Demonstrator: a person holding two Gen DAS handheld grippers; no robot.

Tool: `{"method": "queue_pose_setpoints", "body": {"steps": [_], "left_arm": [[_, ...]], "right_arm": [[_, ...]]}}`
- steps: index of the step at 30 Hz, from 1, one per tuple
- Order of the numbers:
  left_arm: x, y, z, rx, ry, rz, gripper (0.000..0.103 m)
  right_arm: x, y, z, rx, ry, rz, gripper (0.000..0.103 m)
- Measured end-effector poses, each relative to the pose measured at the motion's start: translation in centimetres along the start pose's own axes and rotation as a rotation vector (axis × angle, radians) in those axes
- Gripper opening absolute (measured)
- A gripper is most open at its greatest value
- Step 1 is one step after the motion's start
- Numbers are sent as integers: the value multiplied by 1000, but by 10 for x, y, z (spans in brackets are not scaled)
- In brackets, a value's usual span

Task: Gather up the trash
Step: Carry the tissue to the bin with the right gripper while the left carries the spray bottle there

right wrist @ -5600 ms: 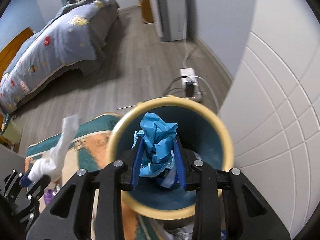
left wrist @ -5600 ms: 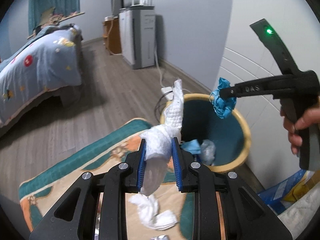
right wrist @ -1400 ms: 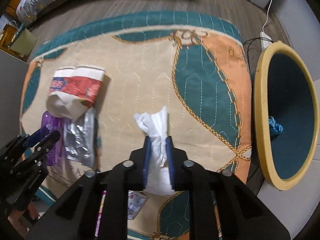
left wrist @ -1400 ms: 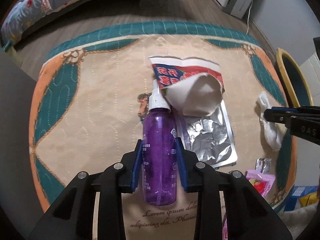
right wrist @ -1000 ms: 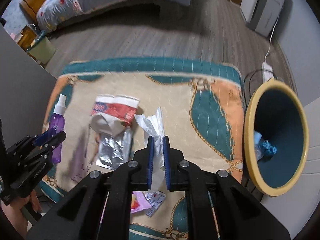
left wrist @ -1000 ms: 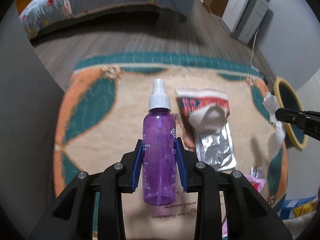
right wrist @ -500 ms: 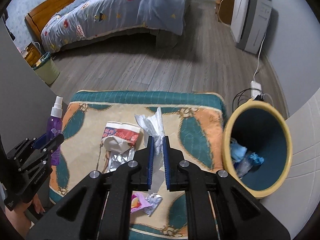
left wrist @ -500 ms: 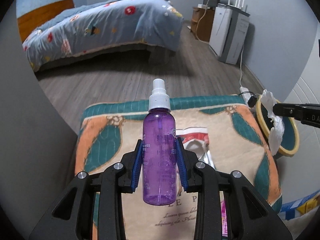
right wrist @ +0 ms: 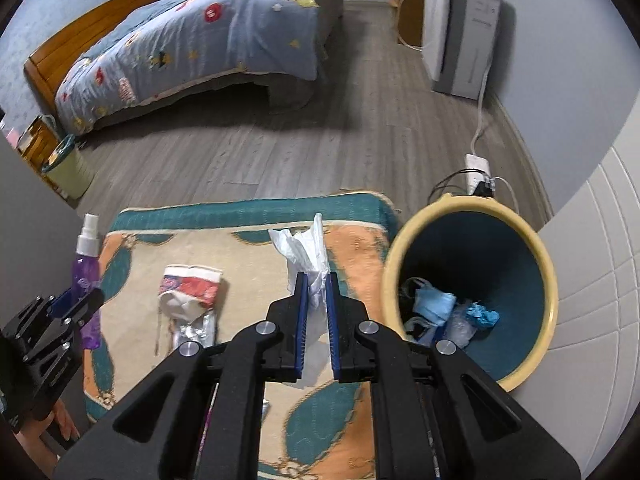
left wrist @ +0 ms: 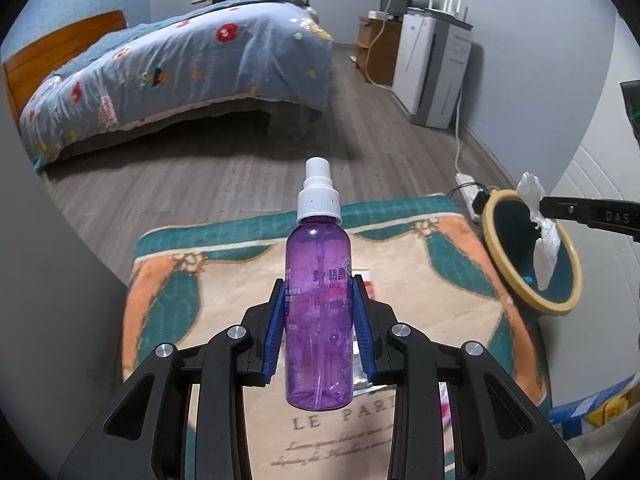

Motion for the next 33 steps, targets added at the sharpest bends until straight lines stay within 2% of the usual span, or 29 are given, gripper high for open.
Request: {"method": "queue_pose_setpoints", "body": {"steps": [10, 18, 22, 29, 33], "left_arm": [[6, 55, -12, 65, 37, 72, 33], [13, 97, -14, 127, 55, 153, 33], [19, 120, -12, 173, 58, 184, 33], [33, 164, -2, 253, 32, 257, 33], [43, 189, 1, 255, 3, 314, 33]], "right_arm": [[-1, 63, -1, 71, 22, 62, 9], [6, 134, 1, 239, 34, 102, 9], [14, 163, 9, 280, 21, 137, 9], [25, 201, 20, 320, -2, 197, 9], [31, 216, 27, 342, -25, 210, 9]]}}
Point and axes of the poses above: each gripper's, at about its wrist camera, not at the fingertips, and x roughly the way its jaws point, y to its right, z to its underside, the point moved 3 cm from there along x, roughly the way its jaws point, and after that the axes turned 9 degrees about y, right-handed, at the moved point
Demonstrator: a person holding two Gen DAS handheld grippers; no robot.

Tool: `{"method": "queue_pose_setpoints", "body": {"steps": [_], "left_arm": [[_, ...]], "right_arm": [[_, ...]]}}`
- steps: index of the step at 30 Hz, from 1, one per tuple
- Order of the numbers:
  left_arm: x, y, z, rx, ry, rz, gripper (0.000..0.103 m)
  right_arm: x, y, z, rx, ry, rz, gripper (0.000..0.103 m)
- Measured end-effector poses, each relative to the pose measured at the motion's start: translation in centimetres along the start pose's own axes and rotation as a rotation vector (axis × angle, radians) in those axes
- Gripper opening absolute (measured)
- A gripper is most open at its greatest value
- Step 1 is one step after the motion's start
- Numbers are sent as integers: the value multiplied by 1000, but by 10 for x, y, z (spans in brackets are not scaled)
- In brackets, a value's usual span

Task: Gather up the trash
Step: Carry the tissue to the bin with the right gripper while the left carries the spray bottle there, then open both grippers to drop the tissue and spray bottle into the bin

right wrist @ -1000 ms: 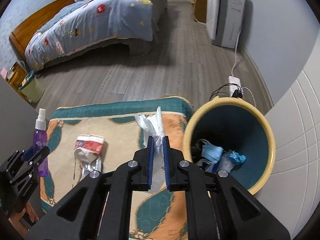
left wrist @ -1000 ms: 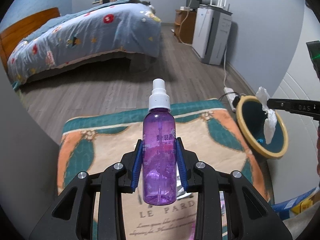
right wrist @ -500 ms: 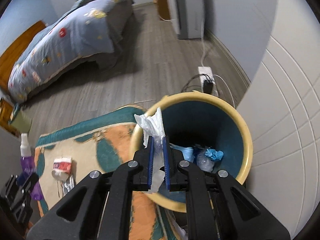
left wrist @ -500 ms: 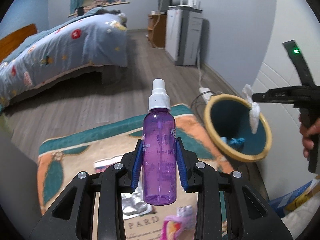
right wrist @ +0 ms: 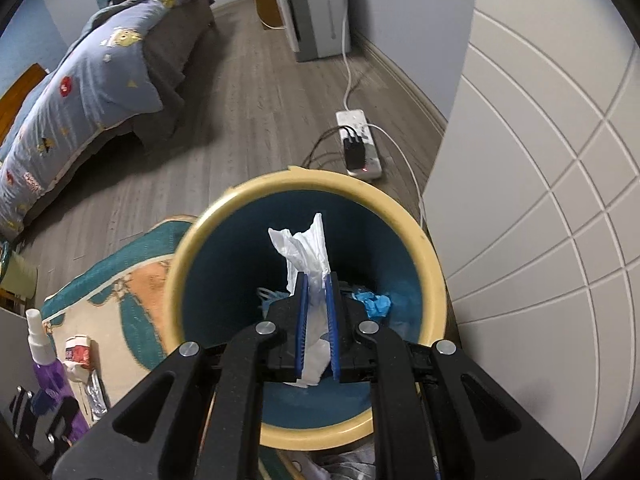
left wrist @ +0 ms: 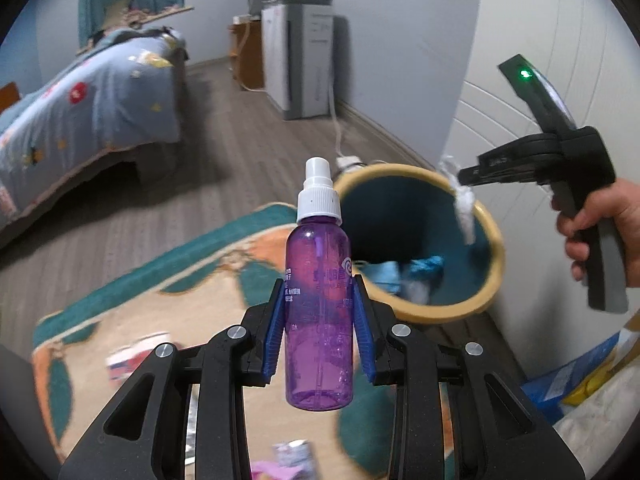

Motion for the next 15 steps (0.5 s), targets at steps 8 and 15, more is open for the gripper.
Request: {"method": "queue_pose_setpoints", "body": {"steps": [8, 15], "left_arm": [[39, 37, -27, 45, 12, 85, 33], [74, 62, -18, 73, -31, 133, 33]], "right_arm": [[13, 20, 4, 46, -33, 2, 9], [24, 25, 12, 49, -81, -3, 9]]}}
Point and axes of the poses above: each gripper's, at about its wrist camera, not at the fingertips, and x roughly the way its jaws point, y to its right, z to its underside, the point moved 3 cm from there along x, roughly the way its jaws point, and after that the axes turned 9 degrees about y, right-handed, at the moved point
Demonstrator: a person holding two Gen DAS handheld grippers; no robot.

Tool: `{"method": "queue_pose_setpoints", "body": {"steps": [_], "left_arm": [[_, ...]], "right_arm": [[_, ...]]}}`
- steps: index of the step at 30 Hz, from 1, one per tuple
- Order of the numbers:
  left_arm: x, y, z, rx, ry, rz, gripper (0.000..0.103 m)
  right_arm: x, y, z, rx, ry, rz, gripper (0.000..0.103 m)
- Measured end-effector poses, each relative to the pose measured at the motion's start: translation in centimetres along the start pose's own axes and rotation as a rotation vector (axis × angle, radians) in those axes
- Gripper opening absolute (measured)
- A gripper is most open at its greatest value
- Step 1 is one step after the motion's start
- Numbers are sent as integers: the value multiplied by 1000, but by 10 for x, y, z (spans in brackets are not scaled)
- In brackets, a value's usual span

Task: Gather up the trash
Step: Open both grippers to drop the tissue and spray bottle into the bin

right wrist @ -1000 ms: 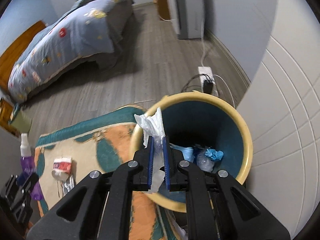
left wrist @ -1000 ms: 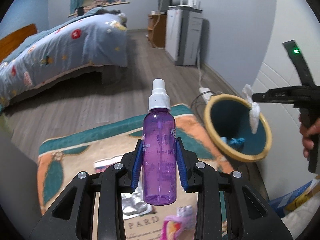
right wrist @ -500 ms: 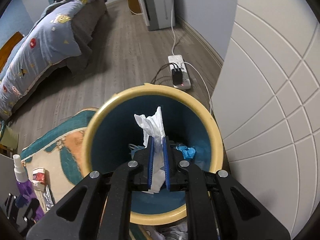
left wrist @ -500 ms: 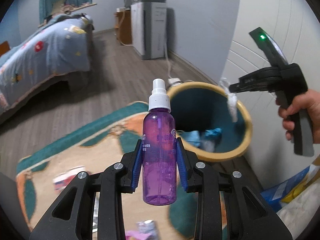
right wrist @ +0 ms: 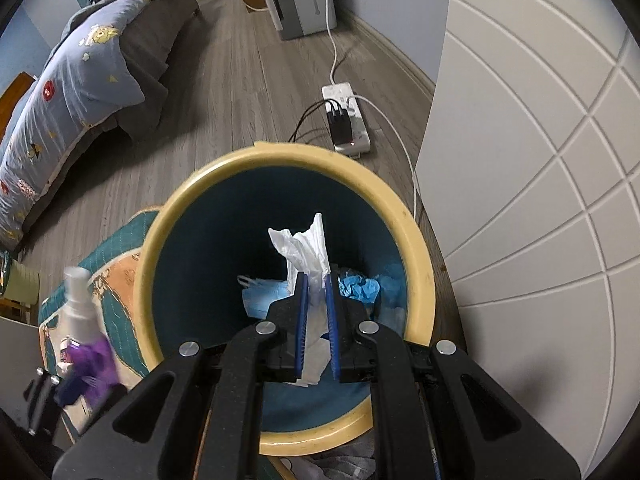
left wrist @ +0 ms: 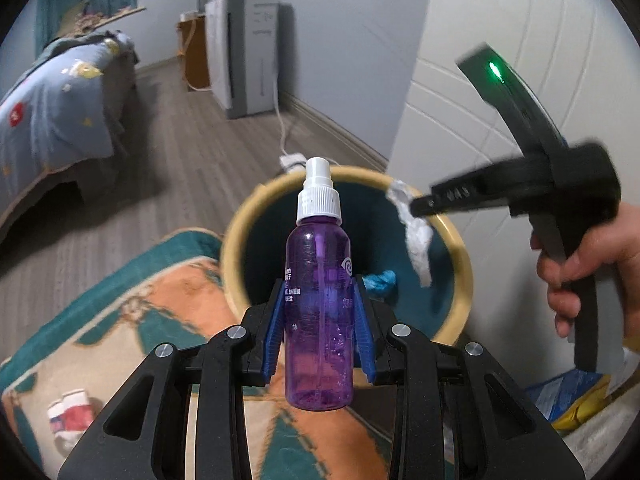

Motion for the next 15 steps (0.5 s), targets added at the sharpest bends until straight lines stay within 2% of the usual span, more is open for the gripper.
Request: {"method": "queue_pose_setpoints", "body": {"steps": [7, 8, 9, 10, 11, 13, 15], "left_arm": [[20, 13, 6, 73, -26, -17, 34], [21, 11, 5, 64, -25, -24, 39], [21, 9, 5, 56, -19, -26, 45], [20, 7, 4, 45, -12, -26, 61], [18, 4, 4, 28, -2, -21, 68], [15, 3, 3, 20, 7, -21, 69], [13, 0, 3, 13, 7, -28, 77]], "right_arm": [[2, -2, -2, -8, 4, -8, 11], [1, -2, -3, -8, 12, -10, 16], [1, -1, -5, -5, 19, -11, 27], [-1, 0, -6, 2, 26, -15, 33], [-1, 0, -7, 10, 32, -22, 41], [-4, -1, -9, 20, 47, -38, 43], [-7, -3, -11, 20, 60, -46, 59]]}}
Point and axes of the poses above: each gripper's, at about its wrist camera, not at the fingertips, and x roughly the way its jaws point, y to its right, z to its underside, the point moved 3 cm from there along x, roughly the way its jaws point, and after that the axes turned 9 degrees about y, right-handed, at the moved point
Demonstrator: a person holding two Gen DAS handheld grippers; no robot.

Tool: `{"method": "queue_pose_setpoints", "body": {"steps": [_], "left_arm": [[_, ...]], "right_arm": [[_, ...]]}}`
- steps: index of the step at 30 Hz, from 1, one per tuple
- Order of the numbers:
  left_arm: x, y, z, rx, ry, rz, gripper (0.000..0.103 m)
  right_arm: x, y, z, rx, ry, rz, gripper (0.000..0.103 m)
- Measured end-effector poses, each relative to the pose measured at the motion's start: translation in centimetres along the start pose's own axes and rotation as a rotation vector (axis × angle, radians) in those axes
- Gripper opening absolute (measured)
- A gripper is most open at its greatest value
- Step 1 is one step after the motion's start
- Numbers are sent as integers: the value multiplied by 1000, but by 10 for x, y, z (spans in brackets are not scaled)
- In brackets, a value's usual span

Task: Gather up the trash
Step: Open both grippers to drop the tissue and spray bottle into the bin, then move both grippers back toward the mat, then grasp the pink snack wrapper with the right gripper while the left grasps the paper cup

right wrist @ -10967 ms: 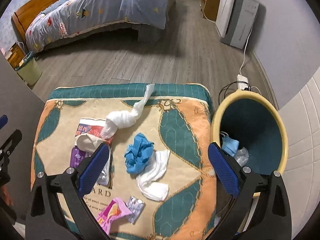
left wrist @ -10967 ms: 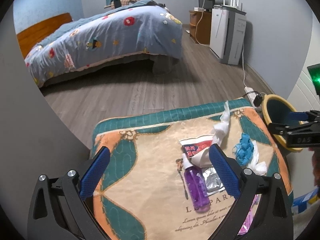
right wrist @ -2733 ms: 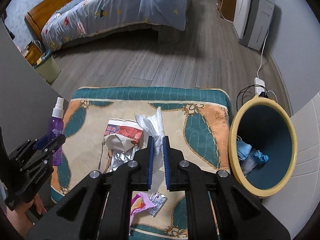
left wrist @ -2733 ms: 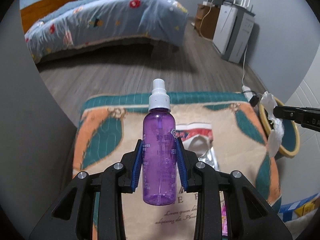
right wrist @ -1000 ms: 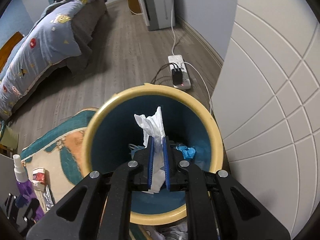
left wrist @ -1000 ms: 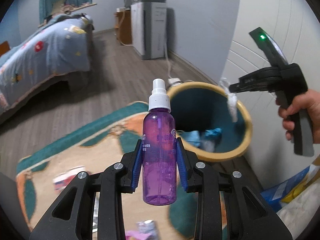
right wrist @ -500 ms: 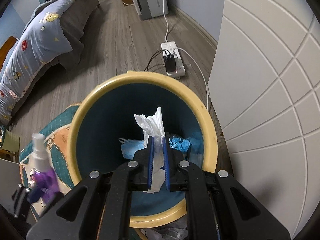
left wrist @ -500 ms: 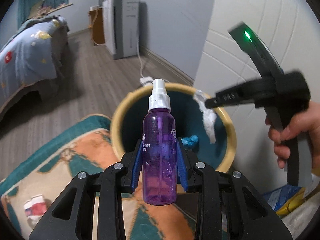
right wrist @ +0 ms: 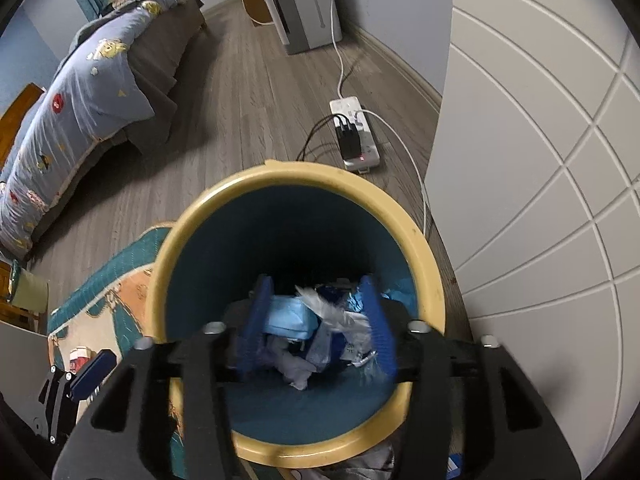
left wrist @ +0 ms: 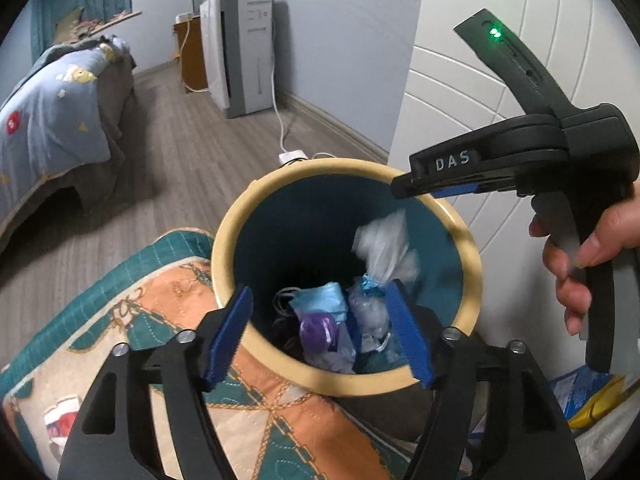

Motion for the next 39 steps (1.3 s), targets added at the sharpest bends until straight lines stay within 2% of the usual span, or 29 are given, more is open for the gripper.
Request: {"method": "queue_pose_setpoints", "body": {"steps": [2, 4, 6, 8, 13, 19, 25, 28, 31, 35, 39], "left_arm": [[-4, -4, 0, -7, 14, -12, 88], [-8, -8, 0, -13, 25, -30, 92], [-15, -12, 0, -15, 38, -55, 94], [-24, -17, 0, -10, 57, -82, 95], [-50, -29, -4, 16, 76, -151, 96], [-112, -64, -18, -33, 89, -205, 97], [-184, -111, -9, -84, 109, -322, 98], [-211, -135, 16, -159, 127, -385, 98], [-224, -155, 30, -229, 98, -408, 98], [-243, -169, 46, -184, 97, -473, 98], [-256, -180, 59, -209, 99, -463, 98]], "right_arm": [[-3, -4, -1, -5, 11, -8, 66], [-6, -7, -2, -14, 17, -12, 74], [-9, -10, -2, -15, 27, -19, 91], [-13, -13, -3, -9, 38, -34, 94], [-20, -27, -2, -31, 39, -43, 95], [-28, -57, 1, -107, 49, -54, 97], [-39, -100, 11, -237, 63, -62, 97], [-42, -125, 27, -308, 45, -73, 97], [-50, -150, 49, -355, 9, -105, 97], [-65, -180, 78, -380, -26, -129, 97], [-76, -210, 109, -422, -50, -145, 97]]}}
Point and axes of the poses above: each gripper's, at about its wrist camera, not at the fingertips, and x roughly the way its jaws point, y to its right, z to its underside, the point moved 3 cm from there along x, roughly the way its jaws point, and after that the axes turned 9 degrees about y, right-handed, at the moved point
